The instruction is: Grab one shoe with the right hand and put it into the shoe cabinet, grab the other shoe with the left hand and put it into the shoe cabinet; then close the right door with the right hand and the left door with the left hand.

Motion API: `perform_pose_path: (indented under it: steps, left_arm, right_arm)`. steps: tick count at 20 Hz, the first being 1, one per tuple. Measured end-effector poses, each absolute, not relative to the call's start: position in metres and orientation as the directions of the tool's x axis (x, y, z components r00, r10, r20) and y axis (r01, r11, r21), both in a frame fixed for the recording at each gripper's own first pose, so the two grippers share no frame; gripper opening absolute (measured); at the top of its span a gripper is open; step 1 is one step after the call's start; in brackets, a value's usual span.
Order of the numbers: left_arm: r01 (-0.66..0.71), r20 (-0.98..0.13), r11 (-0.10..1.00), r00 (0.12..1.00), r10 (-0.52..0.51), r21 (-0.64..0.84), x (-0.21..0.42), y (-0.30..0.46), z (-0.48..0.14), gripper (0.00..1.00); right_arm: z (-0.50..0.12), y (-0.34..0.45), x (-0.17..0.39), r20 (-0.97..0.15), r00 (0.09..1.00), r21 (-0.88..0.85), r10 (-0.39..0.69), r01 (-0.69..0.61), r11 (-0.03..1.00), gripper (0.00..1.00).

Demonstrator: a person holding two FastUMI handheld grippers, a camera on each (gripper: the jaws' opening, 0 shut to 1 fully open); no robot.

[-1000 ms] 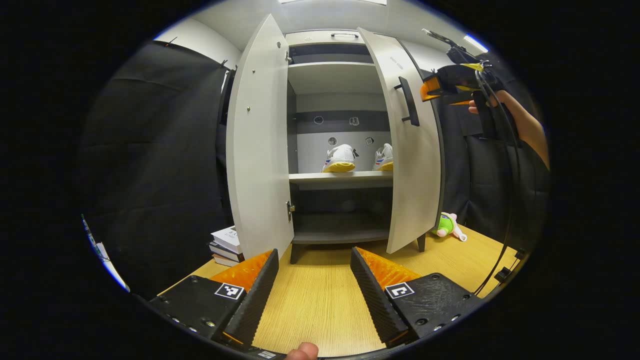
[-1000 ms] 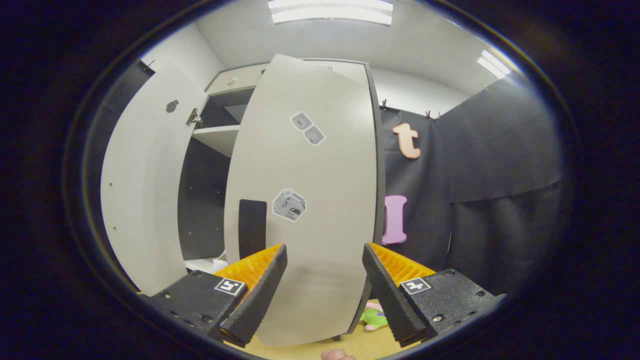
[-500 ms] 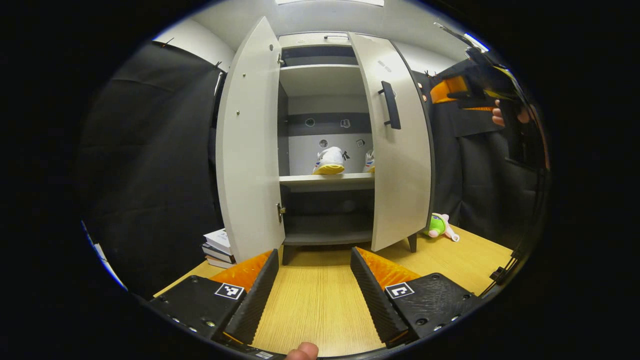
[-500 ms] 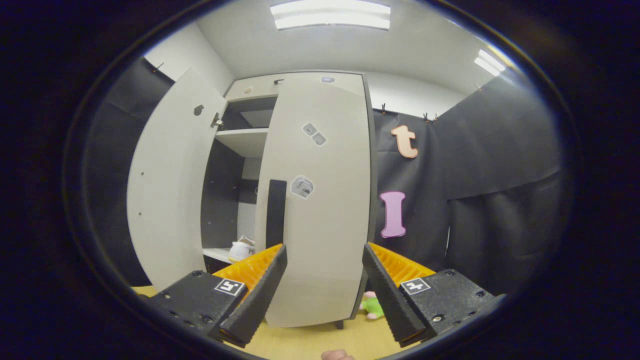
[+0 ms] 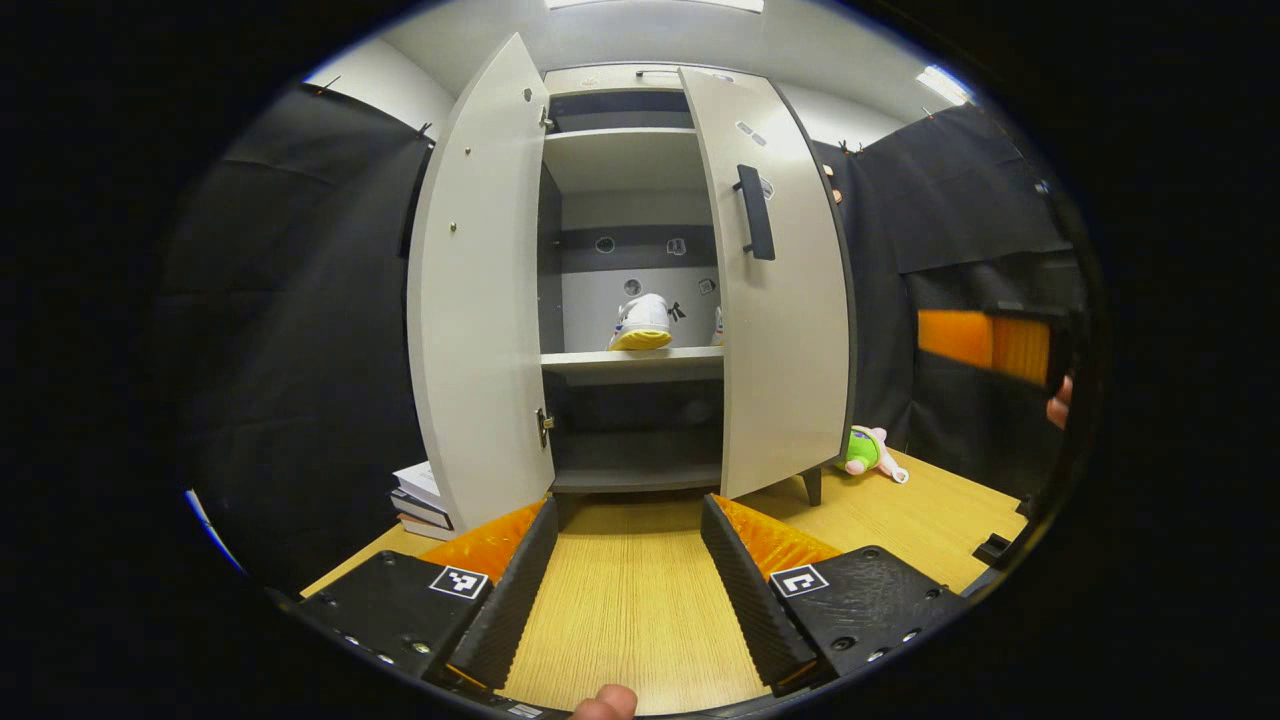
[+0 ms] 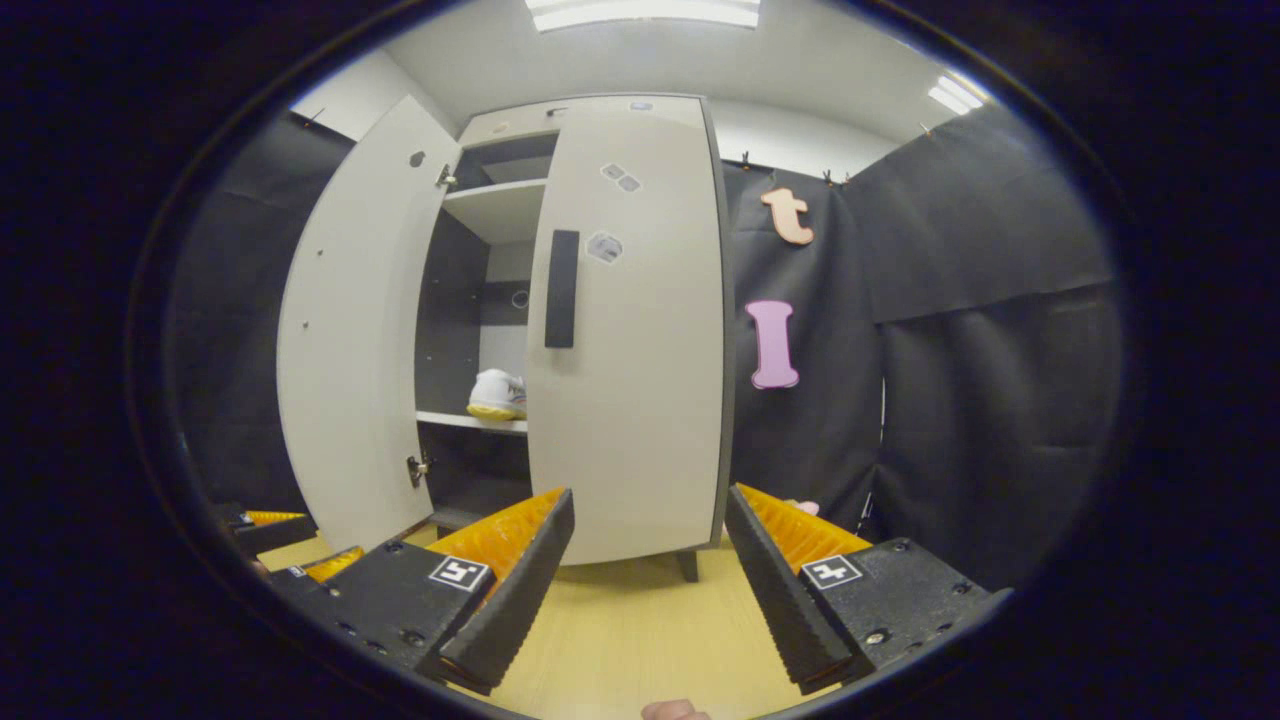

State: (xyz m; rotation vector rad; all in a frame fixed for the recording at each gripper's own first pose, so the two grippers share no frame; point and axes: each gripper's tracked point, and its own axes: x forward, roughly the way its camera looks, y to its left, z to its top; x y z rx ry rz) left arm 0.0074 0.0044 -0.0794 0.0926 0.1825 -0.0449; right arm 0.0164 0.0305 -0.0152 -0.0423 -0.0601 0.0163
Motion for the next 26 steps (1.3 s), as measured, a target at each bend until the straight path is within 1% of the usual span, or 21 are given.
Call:
perform_pose_path:
  steps: [1, 2, 3, 5, 6, 7, 8, 11, 12, 13, 15, 16, 17, 18, 20, 21, 22, 24, 25, 26]
  left_arm:
    - [0.055, -0.181, 0.995, 0.983, -0.039, 0.087, 0.007, 0.003, -0.078, 0.87]
    - [0.058, -0.179, 0.995, 0.983, -0.042, 0.086, 0.008, 0.002, -0.077, 0.87]
    - [0.059, -0.177, 0.995, 0.983, -0.044, 0.084, 0.008, 0.001, -0.076, 0.87]
    - [0.061, -0.171, 0.995, 0.984, -0.047, 0.078, 0.009, 0.0, -0.072, 0.87]
    - [0.057, -0.164, 0.996, 0.986, -0.044, 0.074, 0.01, 0.0, -0.068, 0.87]
    - [0.05, -0.154, 0.996, 0.987, -0.039, 0.067, 0.011, 0.001, -0.063, 0.87]
    - [0.039, -0.148, 0.997, 0.989, -0.03, 0.059, 0.011, 0.003, -0.058, 0.87]
    - [0.015, -0.09, 1.0, 0.996, -0.012, 0.025, 0.011, 0.011, -0.027, 0.87]
    - [-0.003, -0.061, 1.0, 0.998, 0.004, 0.022, 0.013, 0.02, -0.012, 0.87]
    - [-0.026, -0.031, 0.999, 0.999, 0.026, 0.021, 0.013, 0.032, 0.002, 0.88]
    - [-0.076, 0.017, 0.997, 0.997, 0.076, 0.008, 0.017, 0.062, 0.035, 0.89]
    - [-0.105, 0.043, 0.994, 0.993, 0.106, -0.006, 0.02, 0.08, 0.053, 0.89]
    - [-0.14, 0.068, 0.99, 0.988, 0.141, -0.015, 0.021, 0.099, 0.068, 0.79]
    - [-0.18, 0.094, 0.983, 0.979, 0.181, -0.018, 0.023, 0.119, 0.083, 0.89]
    - [-0.267, 0.138, 0.964, 0.955, 0.264, -0.002, 0.027, 0.156, 0.102, 0.9]
    - [-0.301, 0.155, 0.954, 0.942, 0.297, 0.005, 0.028, 0.171, 0.108, 0.92]
    - [-0.324, 0.163, 0.946, 0.934, 0.319, 0.004, 0.033, 0.182, 0.113, 0.93]
    - [-0.336, 0.159, 0.942, 0.929, 0.335, -0.021, 0.043, 0.194, 0.118, 0.93]
    - [-0.338, 0.151, 0.94, 0.928, 0.34, -0.041, 0.053, 0.207, 0.122, 0.93]
    - [-0.341, 0.141, 0.938, 0.928, 0.346, -0.06, 0.065, 0.221, 0.125, 0.93]
  right_arm:
    - [-0.027, 0.022, 0.015, 0.054, 0.998, -0.053, -0.011, 0.014, 0.999, 0.96]
    - [-0.04, 0.015, 0.015, 0.045, 0.999, -0.064, -0.031, 0.034, 0.997, 0.98]
    - [-0.054, 0.011, 0.017, 0.02, 0.999, -0.072, -0.042, 0.044, 0.996, 0.98]
    - [-0.083, 0.009, 0.018, -0.068, 0.997, -0.089, -0.042, 0.036, 0.995, 0.99]
    - [-0.087, 0.008, 0.018, -0.083, 0.996, -0.082, -0.045, 0.038, 0.996, 0.99]
    - [-0.088, 0.006, 0.018, -0.086, 0.995, -0.076, -0.048, 0.041, 0.996, 0.99]
    - [-0.088, 0.005, 0.017, -0.087, 0.995, -0.075, -0.05, 0.043, 0.996, 0.96]
    - [-0.085, 0.007, 0.015, -0.073, 0.996, -0.081, -0.042, 0.036, 0.996, 0.99]
    - [-0.084, 0.007, 0.014, -0.069, 0.997, -0.082, -0.038, 0.032, 0.996, 0.99]
    - [-0.083, 0.008, 0.013, -0.068, 0.997, -0.084, -0.033, 0.027, 0.996, 0.96]
    - [-0.08, 0.011, 0.013, -0.062, 0.998, -0.081, -0.025, 0.019, 0.997, 0.96]
    - [-0.079, 0.011, 0.013, -0.06, 0.998, -0.083, -0.022, 0.017, 0.996, 0.99]
    - [-0.079, 0.013, 0.012, -0.062, 0.998, -0.083, -0.017, 0.012, 0.996, 0.99]
    - [-0.079, 0.013, 0.012, -0.062, 0.998, -0.08, -0.013, 0.008, 0.997, 0.99]
    - [-0.079, 0.015, 0.012, -0.066, 0.998, -0.073, -0.006, 0.002, 0.997, 0.99]
    - [-0.08, 0.017, 0.013, -0.069, 0.998, -0.07, -0.004, -0.001, 0.998, 0.96]
    - [-0.08, 0.017, 0.013, -0.071, 0.997, -0.068, -0.002, -0.003, 0.998, 0.99]
    - [-0.08, 0.018, 0.012, -0.072, 0.997, -0.063, 0.0, -0.005, 0.998, 0.99]
    - [-0.08, 0.017, 0.012, -0.073, 0.997, -0.064, -0.001, -0.003, 0.998, 0.96]
    - [-0.08, 0.017, 0.012, -0.074, 0.997, -0.063, -0.002, -0.003, 0.998, 0.99]
